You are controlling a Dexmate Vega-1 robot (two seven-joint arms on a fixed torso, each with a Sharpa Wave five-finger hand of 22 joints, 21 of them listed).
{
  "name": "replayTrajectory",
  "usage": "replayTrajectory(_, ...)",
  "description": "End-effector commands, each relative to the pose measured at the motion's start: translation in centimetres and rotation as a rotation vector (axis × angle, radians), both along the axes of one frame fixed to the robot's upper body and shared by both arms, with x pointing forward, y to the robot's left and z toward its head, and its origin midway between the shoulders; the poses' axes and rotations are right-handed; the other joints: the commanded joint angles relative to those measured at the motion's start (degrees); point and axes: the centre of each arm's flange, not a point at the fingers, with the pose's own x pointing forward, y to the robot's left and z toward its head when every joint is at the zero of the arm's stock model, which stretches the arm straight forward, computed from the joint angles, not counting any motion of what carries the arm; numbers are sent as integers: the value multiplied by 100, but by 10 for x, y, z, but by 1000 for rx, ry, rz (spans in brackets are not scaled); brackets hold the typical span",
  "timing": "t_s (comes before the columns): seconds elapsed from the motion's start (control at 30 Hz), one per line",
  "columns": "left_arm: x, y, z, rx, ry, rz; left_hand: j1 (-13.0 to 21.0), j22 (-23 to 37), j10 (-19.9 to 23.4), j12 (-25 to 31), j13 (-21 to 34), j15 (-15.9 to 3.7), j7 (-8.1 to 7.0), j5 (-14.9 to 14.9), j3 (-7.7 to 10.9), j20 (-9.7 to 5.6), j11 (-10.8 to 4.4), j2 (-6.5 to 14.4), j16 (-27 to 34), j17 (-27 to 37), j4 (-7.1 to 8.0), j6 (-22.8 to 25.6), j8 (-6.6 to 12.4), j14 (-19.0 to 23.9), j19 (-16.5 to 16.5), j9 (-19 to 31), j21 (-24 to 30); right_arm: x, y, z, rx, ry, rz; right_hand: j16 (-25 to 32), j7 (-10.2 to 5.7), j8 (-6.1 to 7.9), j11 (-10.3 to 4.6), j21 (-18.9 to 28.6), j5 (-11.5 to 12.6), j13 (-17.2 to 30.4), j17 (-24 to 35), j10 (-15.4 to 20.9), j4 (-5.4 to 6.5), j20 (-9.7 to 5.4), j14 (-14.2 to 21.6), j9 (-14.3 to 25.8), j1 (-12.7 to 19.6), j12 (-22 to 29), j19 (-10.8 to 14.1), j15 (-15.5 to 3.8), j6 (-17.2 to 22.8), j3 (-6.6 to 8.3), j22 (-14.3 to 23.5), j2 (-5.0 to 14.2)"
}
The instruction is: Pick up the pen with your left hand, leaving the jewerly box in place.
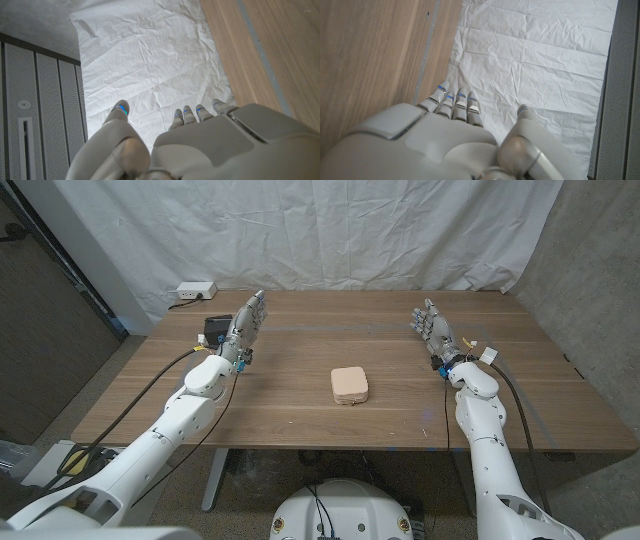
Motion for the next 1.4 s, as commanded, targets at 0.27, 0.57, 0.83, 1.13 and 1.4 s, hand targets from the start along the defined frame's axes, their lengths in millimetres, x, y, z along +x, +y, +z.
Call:
replayTrajectory(0.27, -3, 9, 14, 64, -48, 45, 142, 20, -59, -9, 13, 9, 2, 23, 16, -240, 30, -1, -15, 25, -66, 116, 46, -66, -98, 18, -4, 1, 3, 2, 1, -4, -10, 25, -65, 3, -9, -32, 23, 11, 8, 47, -27, -71, 39, 25, 13, 18, 50, 1, 45, 1, 13, 5)
replayTrajectory(0.57, -5, 17, 21, 80, -90, 92, 193, 22, -28, 0, 15, -17, -26, 13, 10, -232, -21, 0, -3, 25, -93, 219, 66, -39, -112, 19, 4, 3, 4, 3, 4, -2, -15, 27, -76, 3, -9, -52, 21, 11, 9, 47, -34, -71, 55, 26, 16, 13, 62, -2, 57, -1, 14, 12)
replayTrajectory(0.83, -3, 19, 25, 76, -140, 108, 251, 24, 86, 36, 16, -77, -51, 7, 3, -235, -76, 4, 17, 26, -121, 362, 94, 22, -109, 21, 19, 3, 5, 7, 7, -6, -22, 26, -82, 14, -18, -67, 18, 12, 9, 50, -42, -73, 63, 27, 23, 11, 80, -7, 97, -1, 15, 18)
replayTrajectory(1.13, -9, 18, 32, 81, -195, 158, 307, 24, 127, 41, 16, -106, -94, 8, 0, -236, -119, 12, 23, 25, -148, 487, 118, 57, -114, 21, 26, 5, 3, 11, 1, -13, -24, 29, -92, 19, -14, -79, 16, 12, 8, 66, -51, -67, 81, 27, 31, 13, 96, -5, 119, -1, 16, 22)
replayTrajectory(1.4, -12, 19, 38, 94, -214, 186, 344, 25, 161, 47, 16, -124, -101, 13, -1, -244, -148, 17, 27, 26, -167, 531, 119, 81, -122, 22, 28, 11, 3, 15, -2, -15, -13, 28, -94, 17, -19, -93, 14, 12, 8, 73, -58, -69, 90, 28, 36, 13, 106, -10, 128, -3, 16, 25)
